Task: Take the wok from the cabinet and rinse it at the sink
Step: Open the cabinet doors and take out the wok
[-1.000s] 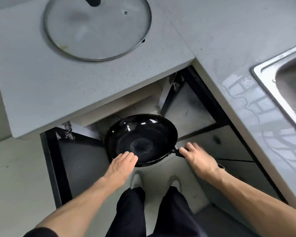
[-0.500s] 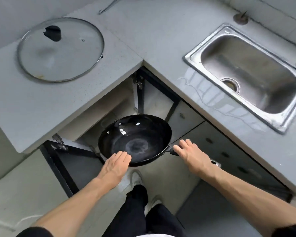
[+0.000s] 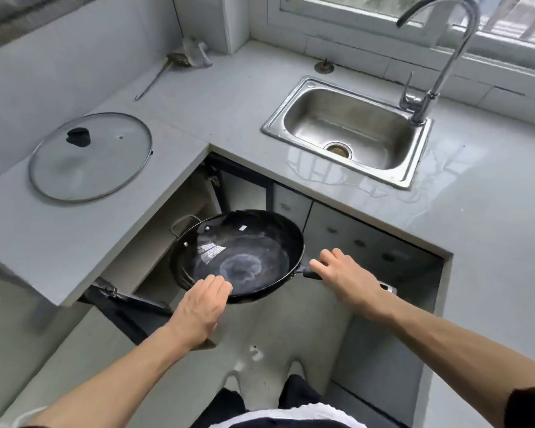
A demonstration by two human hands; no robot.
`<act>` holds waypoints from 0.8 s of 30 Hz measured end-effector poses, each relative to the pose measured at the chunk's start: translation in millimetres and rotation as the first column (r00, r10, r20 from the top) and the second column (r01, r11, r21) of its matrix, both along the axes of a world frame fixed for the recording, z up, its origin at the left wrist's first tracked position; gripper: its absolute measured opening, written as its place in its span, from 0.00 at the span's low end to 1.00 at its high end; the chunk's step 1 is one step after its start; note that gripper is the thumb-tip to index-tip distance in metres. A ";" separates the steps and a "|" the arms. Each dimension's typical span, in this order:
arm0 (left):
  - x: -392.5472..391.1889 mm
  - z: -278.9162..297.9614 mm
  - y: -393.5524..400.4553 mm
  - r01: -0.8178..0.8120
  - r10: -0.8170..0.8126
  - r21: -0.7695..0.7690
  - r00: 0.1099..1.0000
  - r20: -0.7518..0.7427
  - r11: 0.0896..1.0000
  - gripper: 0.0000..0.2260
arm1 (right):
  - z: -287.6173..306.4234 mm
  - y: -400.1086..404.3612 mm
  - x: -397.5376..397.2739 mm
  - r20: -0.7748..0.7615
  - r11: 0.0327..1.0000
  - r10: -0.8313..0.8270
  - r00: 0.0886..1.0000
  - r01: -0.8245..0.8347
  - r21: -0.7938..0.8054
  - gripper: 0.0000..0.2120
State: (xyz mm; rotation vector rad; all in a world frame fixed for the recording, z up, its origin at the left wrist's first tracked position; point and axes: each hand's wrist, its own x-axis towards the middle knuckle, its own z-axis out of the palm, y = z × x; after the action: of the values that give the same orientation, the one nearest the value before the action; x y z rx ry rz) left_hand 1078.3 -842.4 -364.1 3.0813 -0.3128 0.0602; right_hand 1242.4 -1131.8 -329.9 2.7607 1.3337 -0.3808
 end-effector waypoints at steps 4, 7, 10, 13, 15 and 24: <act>-2.4 17.0 11.7 0.093 -0.093 0.016 0.995 0.038 0.996 0.15 | 25.9 -3.2 -36.8 0.039 0.994 -0.109 0.993 0.109 0.009 0.28; -6.1 31.2 23.7 0.173 -0.173 0.009 0.983 0.063 0.985 0.15 | 40.8 -1.9 -67.3 0.084 0.979 -0.201 0.976 0.202 -0.003 0.28; -9.1 44.2 32.0 0.249 -0.249 0.012 0.964 0.095 0.969 0.15 | 58.3 -1.3 -96.2 0.115 0.962 -0.268 0.956 0.272 -0.015 0.28; -8.5 59.7 33.7 0.327 -0.326 0.019 0.935 0.137 0.945 0.16 | 77.7 -5.9 -123.2 0.141 0.938 -0.343 0.929 0.346 0.010 0.29; -4.0 71.0 28.4 0.373 -0.372 0.025 0.912 0.172 0.928 0.16 | 90.9 -13.7 -139.5 0.149 0.915 -0.402 0.904 0.402 0.025 0.30; 36.1 121.7 -58.6 0.602 -0.575 0.018 0.753 0.320 0.799 0.16 | 131.3 -97.1 -190.8 0.264 0.738 -0.668 0.696 0.665 0.112 0.31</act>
State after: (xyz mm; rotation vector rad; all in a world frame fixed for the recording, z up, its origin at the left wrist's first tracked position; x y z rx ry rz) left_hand 1114.4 -901.0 -242.4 2.7175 -1.2449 0.5214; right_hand 1051.6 -1228.9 -198.6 3.0573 0.2175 0.0251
